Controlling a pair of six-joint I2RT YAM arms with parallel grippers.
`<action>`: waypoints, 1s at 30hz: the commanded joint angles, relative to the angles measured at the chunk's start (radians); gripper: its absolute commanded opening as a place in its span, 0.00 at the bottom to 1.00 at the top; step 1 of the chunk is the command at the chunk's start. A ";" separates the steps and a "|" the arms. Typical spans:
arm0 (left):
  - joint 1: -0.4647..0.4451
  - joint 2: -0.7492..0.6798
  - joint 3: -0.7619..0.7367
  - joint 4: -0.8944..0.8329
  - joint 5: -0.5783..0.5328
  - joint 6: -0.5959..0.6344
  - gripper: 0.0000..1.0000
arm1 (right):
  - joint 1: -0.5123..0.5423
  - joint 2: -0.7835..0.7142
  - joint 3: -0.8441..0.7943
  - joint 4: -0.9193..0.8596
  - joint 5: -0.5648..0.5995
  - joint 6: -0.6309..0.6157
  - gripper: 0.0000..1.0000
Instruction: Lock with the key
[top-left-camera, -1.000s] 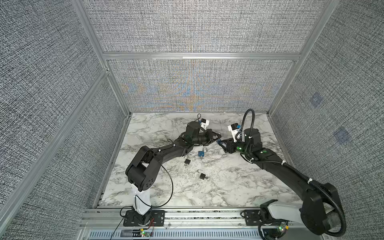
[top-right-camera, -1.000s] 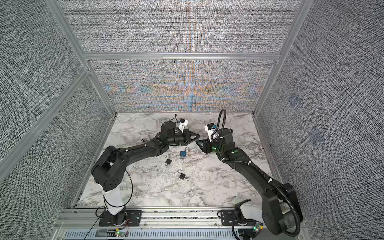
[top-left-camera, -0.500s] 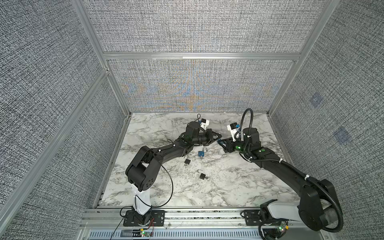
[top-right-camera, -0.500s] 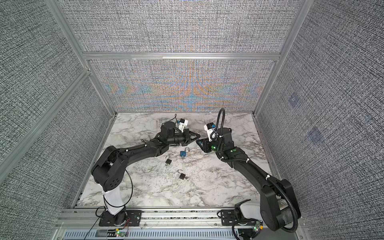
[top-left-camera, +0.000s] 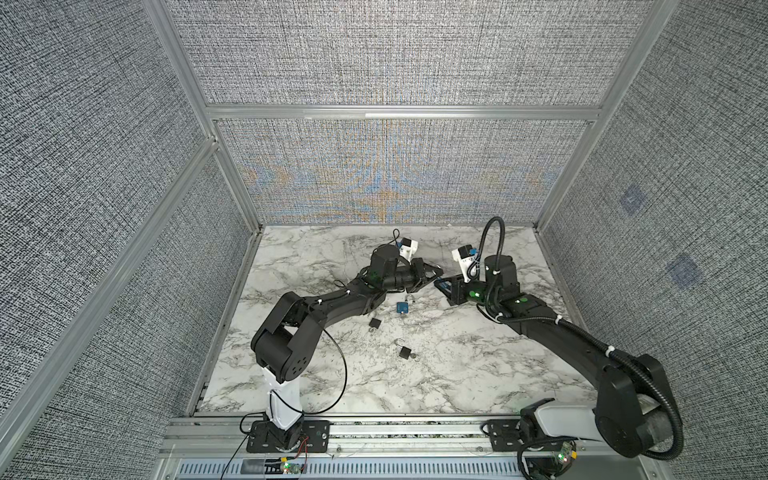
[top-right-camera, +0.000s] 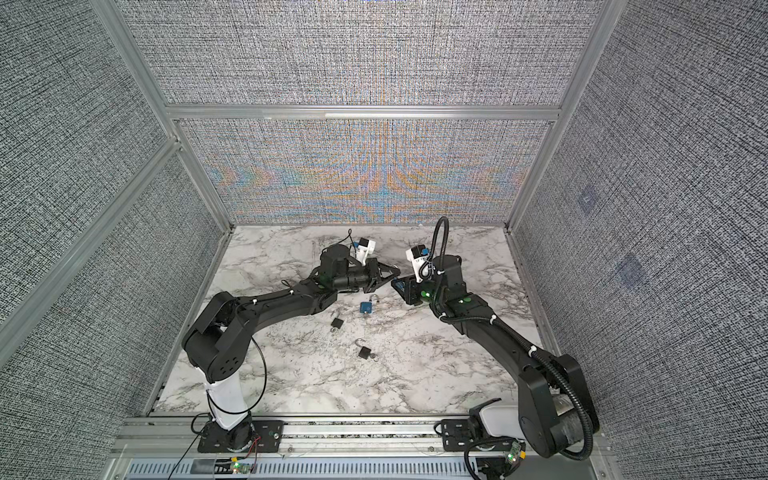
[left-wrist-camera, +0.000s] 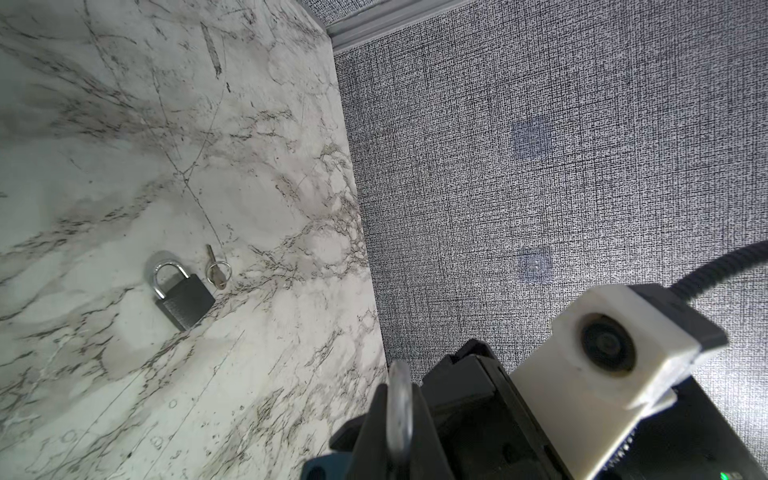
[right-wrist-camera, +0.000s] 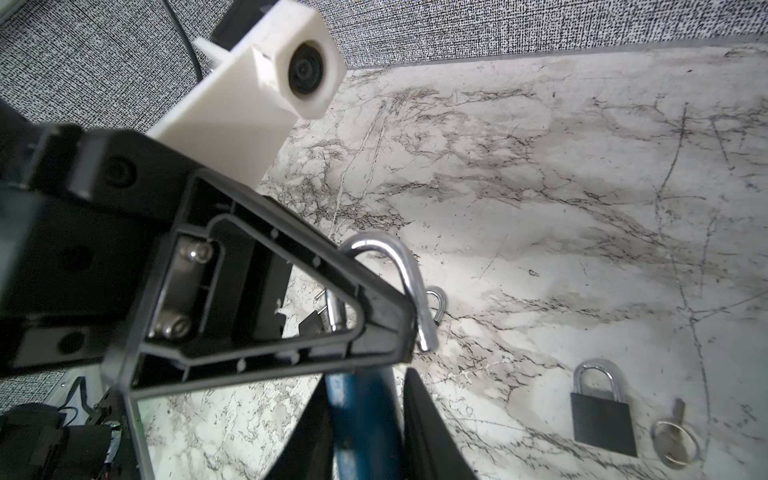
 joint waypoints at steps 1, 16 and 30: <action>0.000 -0.010 0.000 0.070 0.018 -0.011 0.00 | 0.001 0.002 0.004 0.022 0.006 0.016 0.16; 0.014 -0.040 -0.029 0.114 0.002 -0.018 0.15 | 0.001 -0.017 0.016 -0.019 0.000 0.038 0.00; 0.121 -0.241 -0.118 -0.123 -0.082 0.264 0.50 | -0.044 -0.093 0.139 -0.208 -0.190 0.037 0.00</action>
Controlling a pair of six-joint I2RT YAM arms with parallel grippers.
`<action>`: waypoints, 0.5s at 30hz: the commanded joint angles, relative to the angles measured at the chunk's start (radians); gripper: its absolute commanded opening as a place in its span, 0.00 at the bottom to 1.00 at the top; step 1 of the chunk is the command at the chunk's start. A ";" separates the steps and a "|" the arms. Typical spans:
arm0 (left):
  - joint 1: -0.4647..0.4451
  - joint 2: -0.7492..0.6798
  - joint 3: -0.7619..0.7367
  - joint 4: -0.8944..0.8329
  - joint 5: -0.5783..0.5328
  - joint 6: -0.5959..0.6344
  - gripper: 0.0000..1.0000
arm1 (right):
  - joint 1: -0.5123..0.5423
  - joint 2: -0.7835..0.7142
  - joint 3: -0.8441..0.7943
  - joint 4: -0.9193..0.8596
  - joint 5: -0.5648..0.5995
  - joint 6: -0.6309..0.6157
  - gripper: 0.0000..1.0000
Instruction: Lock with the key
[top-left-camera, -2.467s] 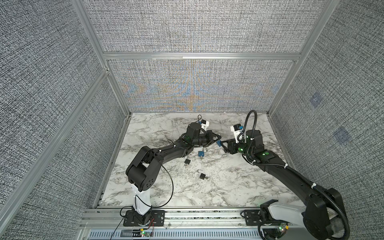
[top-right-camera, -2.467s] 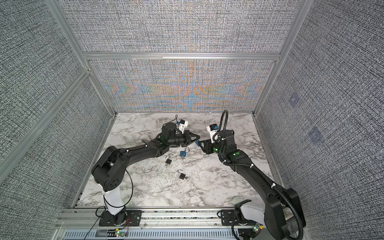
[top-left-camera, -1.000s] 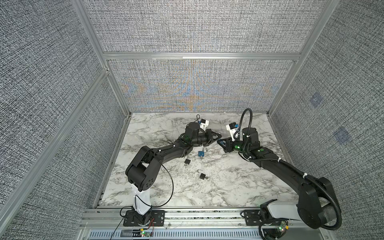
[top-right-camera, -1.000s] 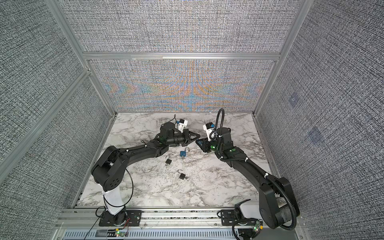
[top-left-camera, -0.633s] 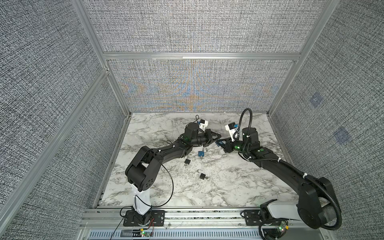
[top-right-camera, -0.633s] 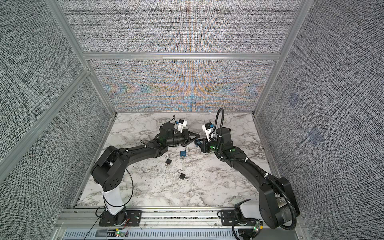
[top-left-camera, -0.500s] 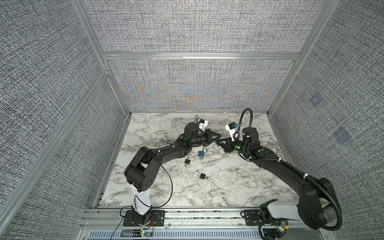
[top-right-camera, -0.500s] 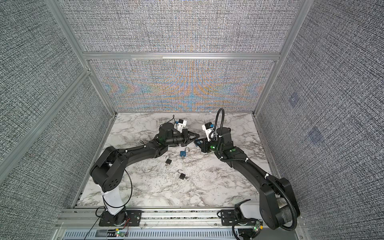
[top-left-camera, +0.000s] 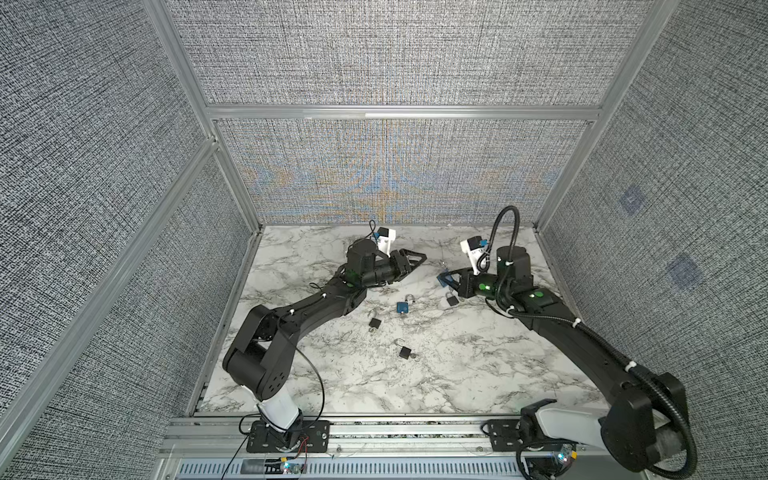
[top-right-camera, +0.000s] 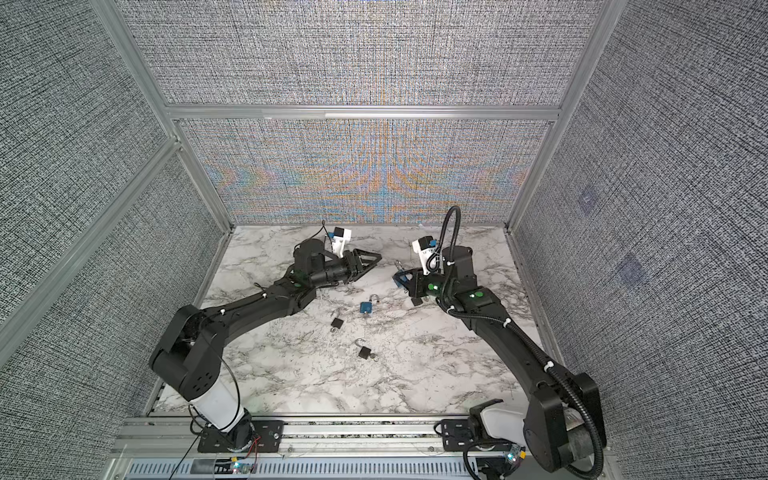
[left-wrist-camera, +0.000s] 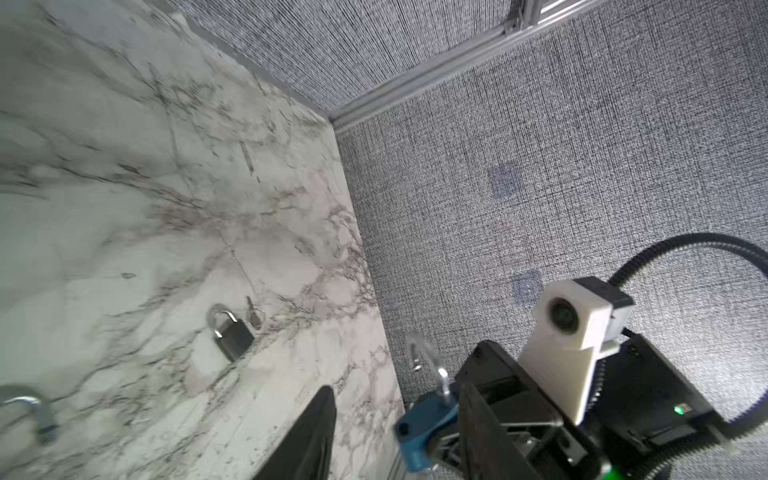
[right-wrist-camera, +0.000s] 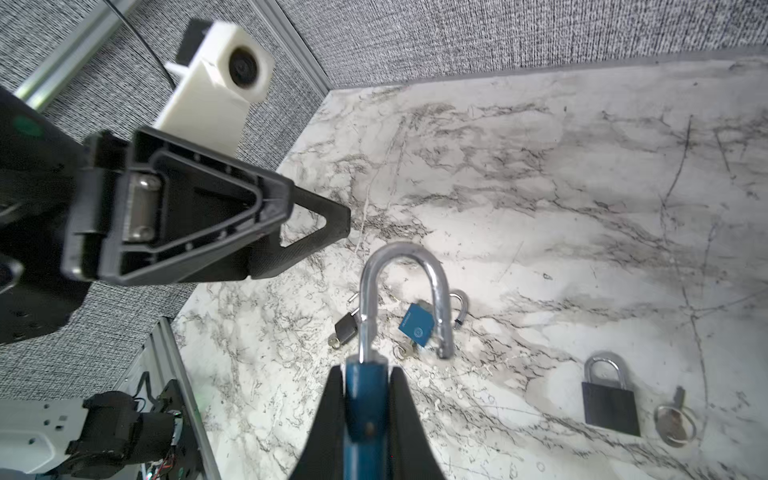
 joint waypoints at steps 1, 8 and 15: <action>0.015 -0.055 -0.007 -0.106 -0.038 0.160 0.50 | -0.005 -0.014 0.027 -0.039 -0.105 0.000 0.00; 0.015 -0.165 0.000 -0.224 -0.041 0.395 0.50 | -0.016 0.001 0.066 -0.059 -0.223 0.002 0.00; 0.015 -0.195 0.007 -0.201 0.080 0.490 0.50 | -0.018 0.034 0.073 -0.046 -0.345 0.030 0.00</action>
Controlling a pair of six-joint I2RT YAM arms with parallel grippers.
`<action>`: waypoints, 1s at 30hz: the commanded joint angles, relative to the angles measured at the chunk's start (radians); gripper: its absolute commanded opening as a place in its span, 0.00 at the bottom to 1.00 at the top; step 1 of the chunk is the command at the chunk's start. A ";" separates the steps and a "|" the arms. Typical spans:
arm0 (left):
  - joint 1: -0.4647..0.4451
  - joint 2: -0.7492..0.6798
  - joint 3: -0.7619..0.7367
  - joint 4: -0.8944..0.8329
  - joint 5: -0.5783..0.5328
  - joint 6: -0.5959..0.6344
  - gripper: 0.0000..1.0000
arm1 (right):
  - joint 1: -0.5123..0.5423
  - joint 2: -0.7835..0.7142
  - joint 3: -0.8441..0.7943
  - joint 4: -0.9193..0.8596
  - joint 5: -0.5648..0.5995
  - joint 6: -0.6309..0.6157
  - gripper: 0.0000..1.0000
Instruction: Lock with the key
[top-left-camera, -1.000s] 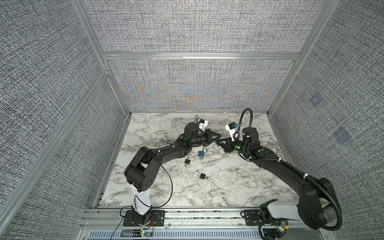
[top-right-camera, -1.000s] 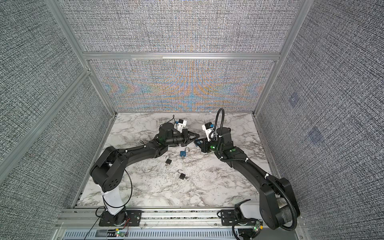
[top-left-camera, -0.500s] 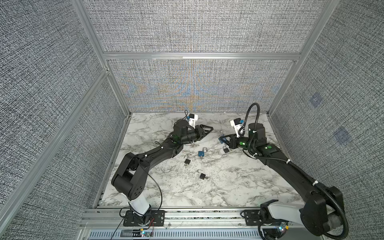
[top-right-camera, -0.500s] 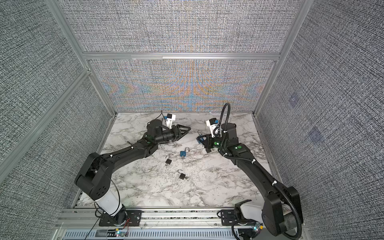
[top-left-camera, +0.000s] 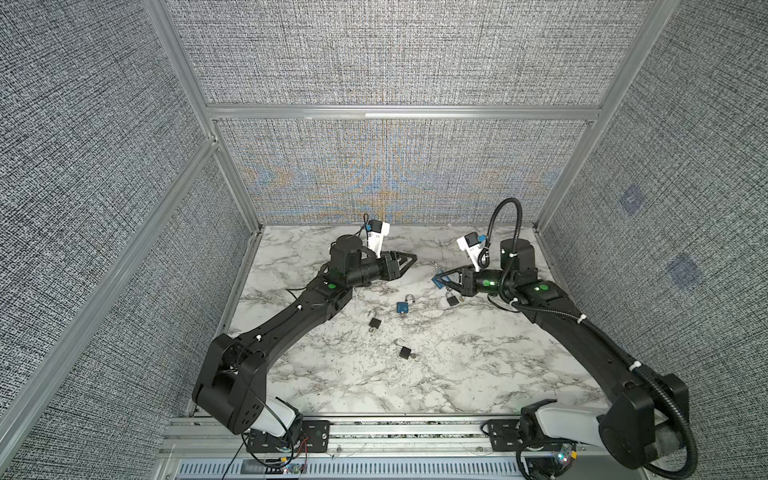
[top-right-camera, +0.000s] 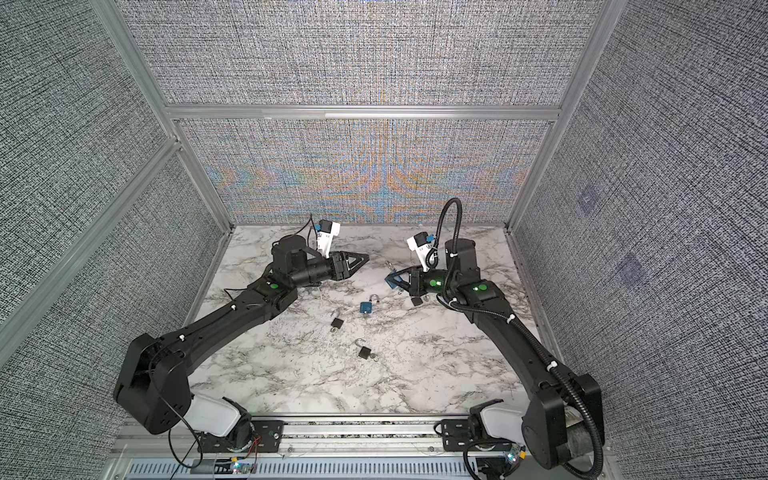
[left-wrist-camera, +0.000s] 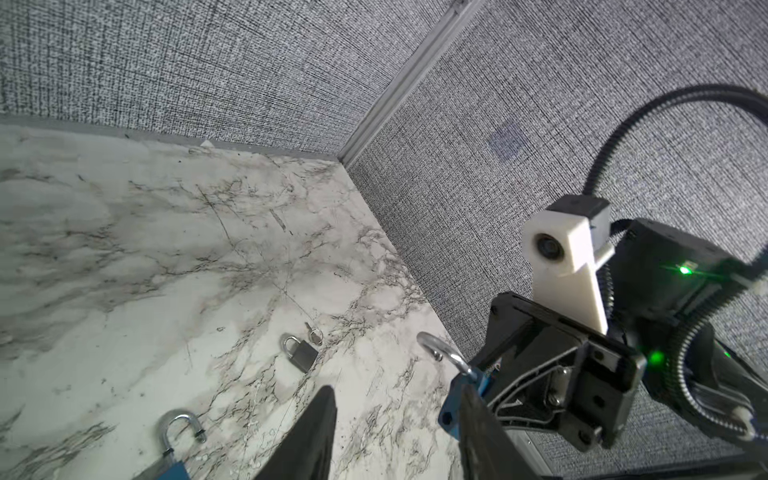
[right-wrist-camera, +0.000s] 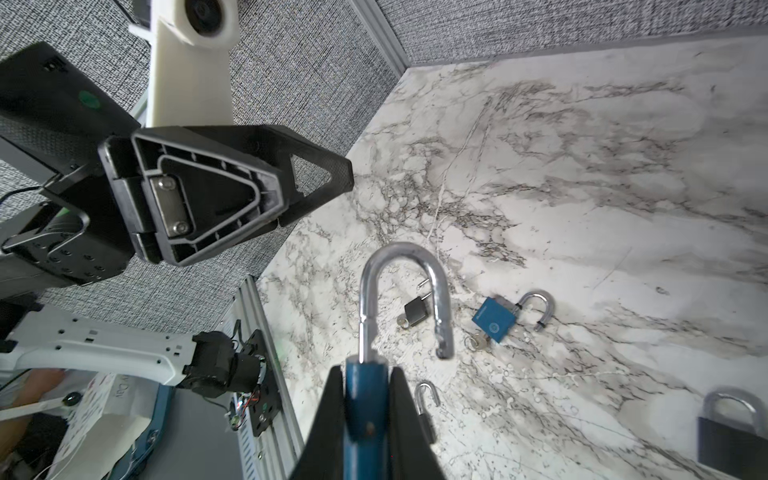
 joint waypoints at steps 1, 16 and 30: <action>0.001 -0.005 0.006 0.015 0.085 0.080 0.50 | 0.000 0.009 0.002 0.034 -0.110 0.027 0.00; 0.001 0.080 0.116 0.103 0.213 0.093 0.50 | 0.002 -0.036 -0.033 0.035 -0.229 0.037 0.00; -0.011 0.151 0.136 0.080 0.401 0.065 0.50 | 0.010 -0.026 -0.041 0.095 -0.286 0.105 0.00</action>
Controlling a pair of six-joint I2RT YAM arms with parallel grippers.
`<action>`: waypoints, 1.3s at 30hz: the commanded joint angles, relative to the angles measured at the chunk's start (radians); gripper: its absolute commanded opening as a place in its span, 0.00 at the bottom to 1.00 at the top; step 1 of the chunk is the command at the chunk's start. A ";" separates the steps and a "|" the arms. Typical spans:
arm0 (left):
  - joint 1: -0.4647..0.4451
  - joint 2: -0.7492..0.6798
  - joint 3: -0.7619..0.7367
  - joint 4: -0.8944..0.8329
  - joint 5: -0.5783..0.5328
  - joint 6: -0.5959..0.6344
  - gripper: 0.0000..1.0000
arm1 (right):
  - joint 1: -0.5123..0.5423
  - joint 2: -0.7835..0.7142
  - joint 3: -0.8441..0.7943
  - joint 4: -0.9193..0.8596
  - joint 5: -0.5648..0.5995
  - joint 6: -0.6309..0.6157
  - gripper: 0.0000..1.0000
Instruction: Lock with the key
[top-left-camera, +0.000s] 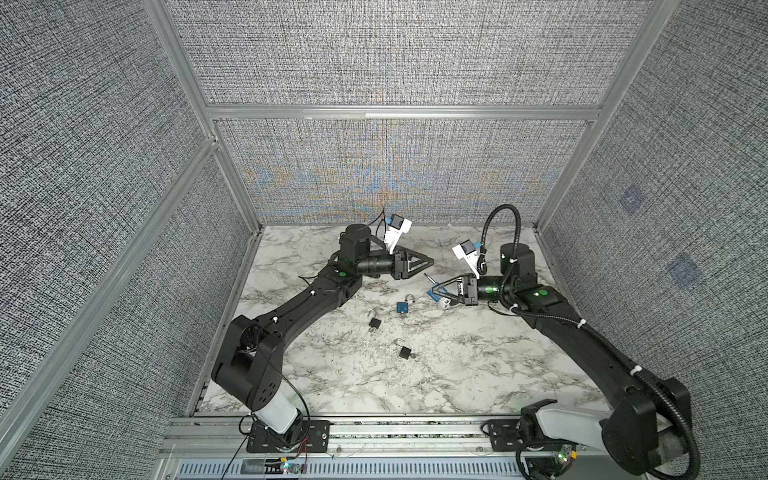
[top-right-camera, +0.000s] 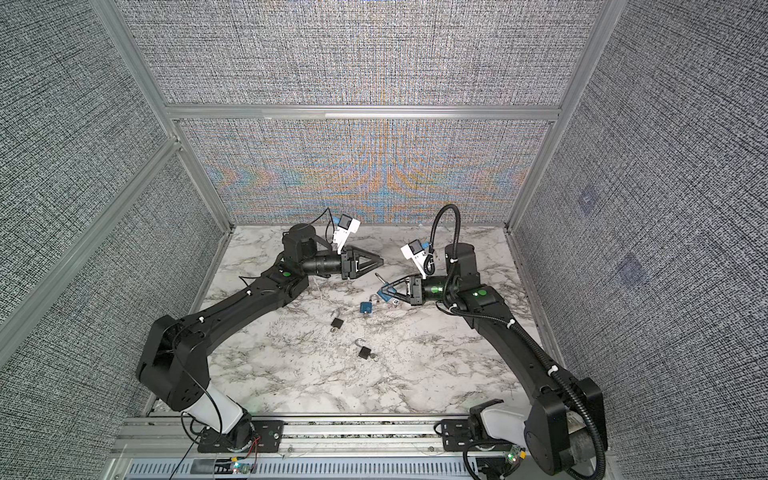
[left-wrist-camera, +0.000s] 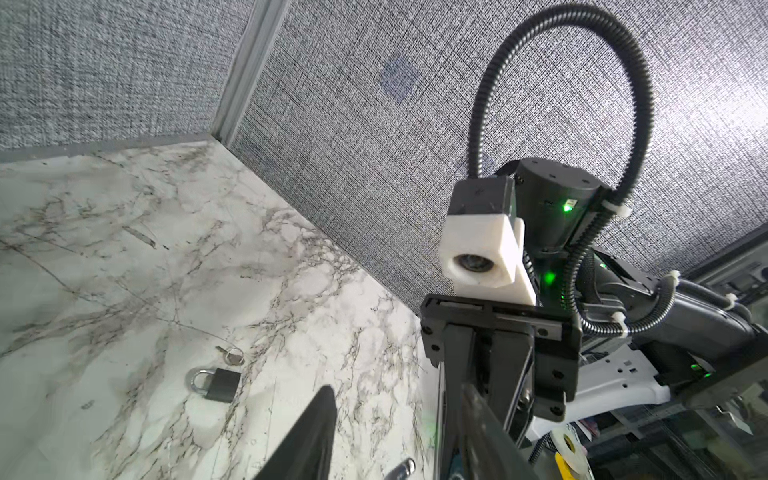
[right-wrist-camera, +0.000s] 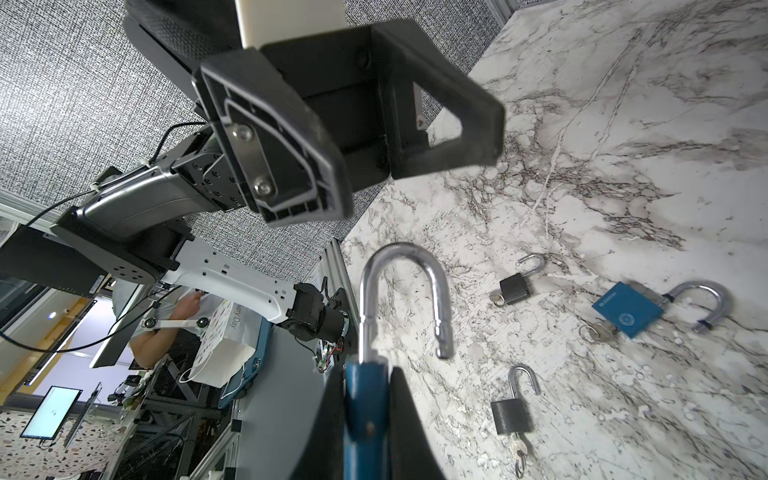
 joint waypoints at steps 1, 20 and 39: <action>0.001 0.004 -0.004 0.014 0.066 0.001 0.50 | 0.000 0.008 0.012 0.041 -0.030 0.023 0.00; 0.017 -0.060 -0.111 0.055 0.069 -0.003 0.40 | -0.002 0.078 0.067 0.023 -0.024 0.031 0.00; 0.028 -0.073 -0.134 0.080 0.071 -0.024 0.25 | 0.001 0.078 0.071 0.021 -0.021 0.033 0.00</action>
